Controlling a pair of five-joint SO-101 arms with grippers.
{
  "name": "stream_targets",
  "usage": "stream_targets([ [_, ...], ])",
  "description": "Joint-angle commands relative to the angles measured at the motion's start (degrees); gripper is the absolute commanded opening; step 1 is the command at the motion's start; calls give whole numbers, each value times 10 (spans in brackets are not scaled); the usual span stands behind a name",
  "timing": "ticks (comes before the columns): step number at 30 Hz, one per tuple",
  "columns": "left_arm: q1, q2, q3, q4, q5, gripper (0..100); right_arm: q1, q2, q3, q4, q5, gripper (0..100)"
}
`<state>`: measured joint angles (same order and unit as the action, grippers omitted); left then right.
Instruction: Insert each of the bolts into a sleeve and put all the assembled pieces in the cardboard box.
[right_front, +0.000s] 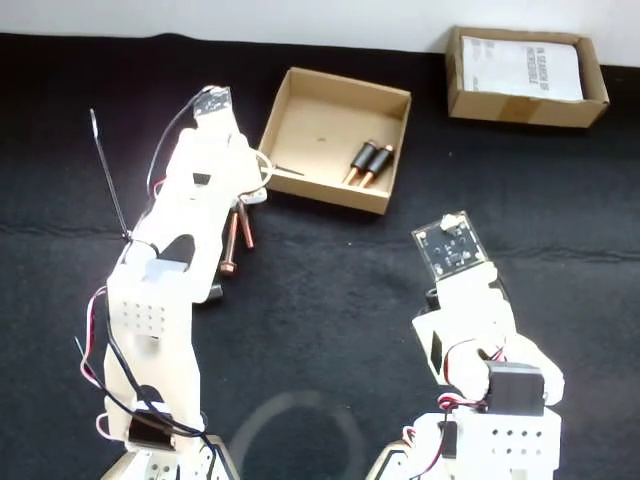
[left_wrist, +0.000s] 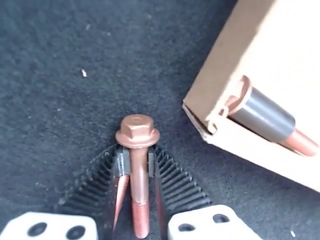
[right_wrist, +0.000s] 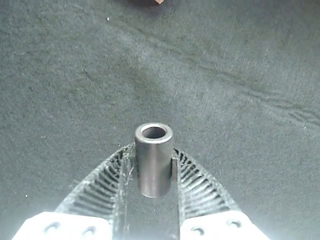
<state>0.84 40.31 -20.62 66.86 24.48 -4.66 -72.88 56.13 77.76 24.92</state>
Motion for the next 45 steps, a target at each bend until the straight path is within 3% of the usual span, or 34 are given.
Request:
stream_targets([
  [1, 5, -9, -22, -1, -10, 9, 5, -5, -1, -14, 2, 8],
  [10, 15, -8, -205, 175, -9, 9, -3, -7, 84, -79, 2, 8],
  [18, 24, -8, -374, 309, -10, 9, -21, -8, 165, -238, 2, 8],
  [25, 54, -12, -489, 338, -10, 9, -95, -9, 236, -342, 0, 8],
  [27, 66, -27, -509, 339, -10, 9, -110, -9, 245, -377, -30, 8],
  [34, 131, -107, -508, 339, -10, 9, -153, -9, 246, -491, -321, 8],
  [45, 242, -211, -509, 339, -11, 9, -209, -9, 246, -495, -345, 8],
])
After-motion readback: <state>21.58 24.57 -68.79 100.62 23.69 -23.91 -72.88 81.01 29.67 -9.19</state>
